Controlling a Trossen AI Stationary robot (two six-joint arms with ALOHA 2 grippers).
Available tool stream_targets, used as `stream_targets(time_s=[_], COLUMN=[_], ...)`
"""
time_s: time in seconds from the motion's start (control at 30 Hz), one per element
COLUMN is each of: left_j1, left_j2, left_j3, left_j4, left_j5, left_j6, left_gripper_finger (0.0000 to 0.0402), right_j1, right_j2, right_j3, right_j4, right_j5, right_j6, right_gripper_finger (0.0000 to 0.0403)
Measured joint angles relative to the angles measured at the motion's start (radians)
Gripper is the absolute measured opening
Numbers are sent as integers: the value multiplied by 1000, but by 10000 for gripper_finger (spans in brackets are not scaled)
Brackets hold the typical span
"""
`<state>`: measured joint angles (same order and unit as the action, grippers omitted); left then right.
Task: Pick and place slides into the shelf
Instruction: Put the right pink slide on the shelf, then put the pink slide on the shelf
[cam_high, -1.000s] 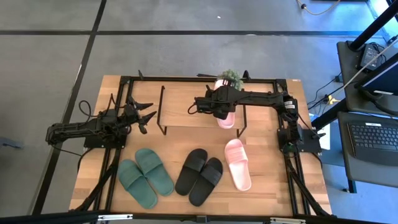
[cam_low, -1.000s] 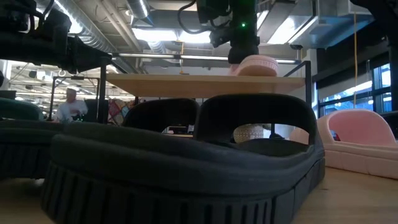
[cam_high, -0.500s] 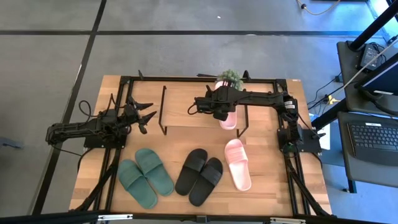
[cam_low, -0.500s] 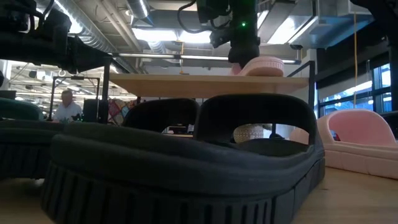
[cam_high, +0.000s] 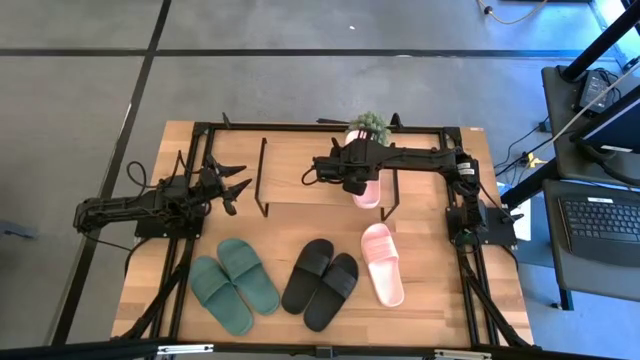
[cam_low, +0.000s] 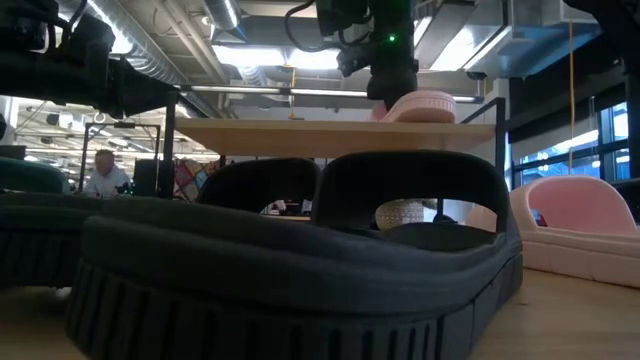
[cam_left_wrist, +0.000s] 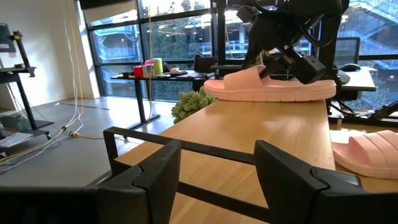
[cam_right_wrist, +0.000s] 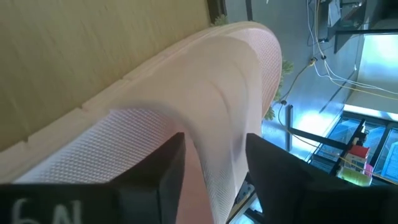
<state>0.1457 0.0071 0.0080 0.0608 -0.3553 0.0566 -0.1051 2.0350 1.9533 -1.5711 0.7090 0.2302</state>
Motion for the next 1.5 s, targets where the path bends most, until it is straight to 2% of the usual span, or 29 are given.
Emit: stream_targets(time_s=[0.5, 1.5], left_j1=[0, 0], left_j2=[0, 0], left_j3=[0, 0], left_j4=[0, 0], left_j5=[0, 1], left_j6=[0, 0], left_gripper_finger=[198, 198], right_j1=[0, 71], right_j2=[0, -41], right_j3=[0, 0], right_j4=[0, 0], right_j5=[-34, -34], right_j6=[0, 2], right_gripper_finger=[245, 247])
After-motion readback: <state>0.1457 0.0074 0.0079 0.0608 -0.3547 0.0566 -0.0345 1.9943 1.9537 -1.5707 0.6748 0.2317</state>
